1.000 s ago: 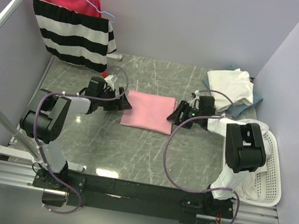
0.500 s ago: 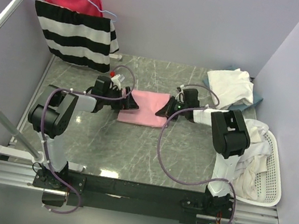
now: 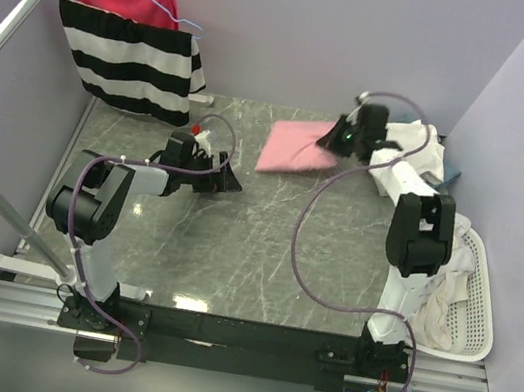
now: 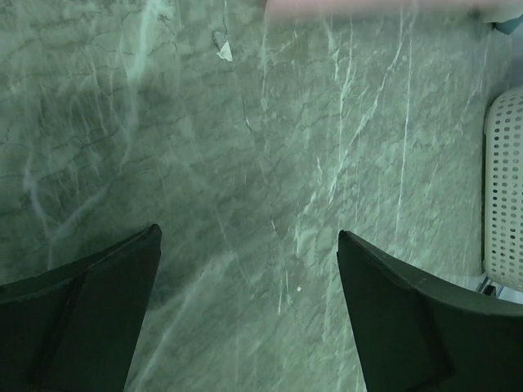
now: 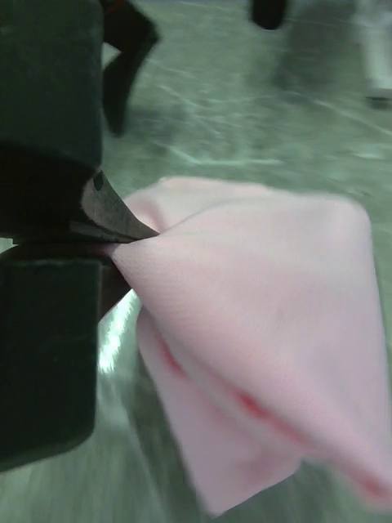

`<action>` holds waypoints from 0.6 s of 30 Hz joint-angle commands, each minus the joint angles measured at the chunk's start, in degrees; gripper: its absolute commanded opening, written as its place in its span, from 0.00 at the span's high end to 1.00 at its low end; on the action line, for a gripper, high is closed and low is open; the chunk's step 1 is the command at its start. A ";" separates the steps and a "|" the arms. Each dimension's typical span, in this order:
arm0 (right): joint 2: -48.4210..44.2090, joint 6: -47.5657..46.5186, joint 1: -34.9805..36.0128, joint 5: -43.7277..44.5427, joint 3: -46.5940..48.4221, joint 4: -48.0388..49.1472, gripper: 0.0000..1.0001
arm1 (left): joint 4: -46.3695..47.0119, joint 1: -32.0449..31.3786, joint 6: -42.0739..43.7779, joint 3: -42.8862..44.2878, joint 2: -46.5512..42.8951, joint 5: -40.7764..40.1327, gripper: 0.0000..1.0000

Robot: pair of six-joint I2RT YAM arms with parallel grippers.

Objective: Fold and stack the t-shirts
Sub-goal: Put the neatly folded tshirt into the corner of the board with the right arm

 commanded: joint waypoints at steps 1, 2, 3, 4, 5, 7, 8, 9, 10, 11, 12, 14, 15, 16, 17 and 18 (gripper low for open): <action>-3.60 -4.82 -6.05 10.58 10.98 -6.96 1.00 | -1.18 0.08 1.30 1.08 -1.57 -0.09 0.05; -3.51 -4.65 -7.19 13.38 12.04 -7.05 1.00 | -1.18 0.08 1.30 1.16 -1.48 -0.01 0.05; -2.90 -3.95 -9.55 14.54 13.79 -7.22 1.00 | -1.09 0.08 1.30 1.16 -1.39 0.08 0.05; -2.64 -3.51 -10.62 15.77 14.24 -6.87 1.00 | -1.18 0.08 1.30 1.25 -1.30 0.26 0.05; -2.37 -3.15 -10.89 16.83 14.60 -6.52 1.00 | -1.18 0.08 1.30 1.42 -1.13 0.35 0.05; -1.49 -2.54 -15.02 20.17 14.25 -4.77 1.00 | -0.92 0.08 1.30 1.25 -1.13 0.52 0.05; -1.06 -2.27 -16.07 20.61 13.99 -4.24 1.00 | -0.92 0.08 1.30 1.42 -0.95 0.70 0.05; -0.35 -1.92 -17.65 21.75 13.46 -3.36 1.00 | -0.92 0.08 1.30 1.43 -0.87 0.70 0.05; -0.09 -1.92 -18.18 23.15 13.28 -3.18 1.00 | -0.83 0.08 1.47 1.51 -0.69 0.87 0.05; 0.00 -2.09 -18.54 25.25 12.85 -2.92 1.00 | -0.92 0.08 1.39 1.69 -0.25 1.05 0.05; 0.09 -2.44 -18.98 26.40 11.54 -2.22 1.00 | -1.27 0.08 1.39 1.86 -0.16 1.05 0.05; 0.09 -2.36 -20.82 27.56 10.30 -1.86 1.00 | -1.01 0.08 1.30 1.95 0.28 1.40 0.04; 0.09 -1.66 -21.43 27.91 9.60 -2.47 1.00 | -1.01 0.08 1.21 1.95 0.54 1.58 0.05; 0.00 -1.40 -22.22 30.17 8.98 -2.82 1.00 | -1.09 0.08 1.21 2.30 0.80 2.01 0.04; -0.69 -1.22 -22.67 30.46 7.06 -2.04 1.00 | -1.18 0.08 1.30 2.57 1.50 2.45 0.05; -0.79 -0.87 -23.02 30.37 6.69 -2.38 1.00 | -1.27 0.08 1.13 2.74 1.86 2.72 0.05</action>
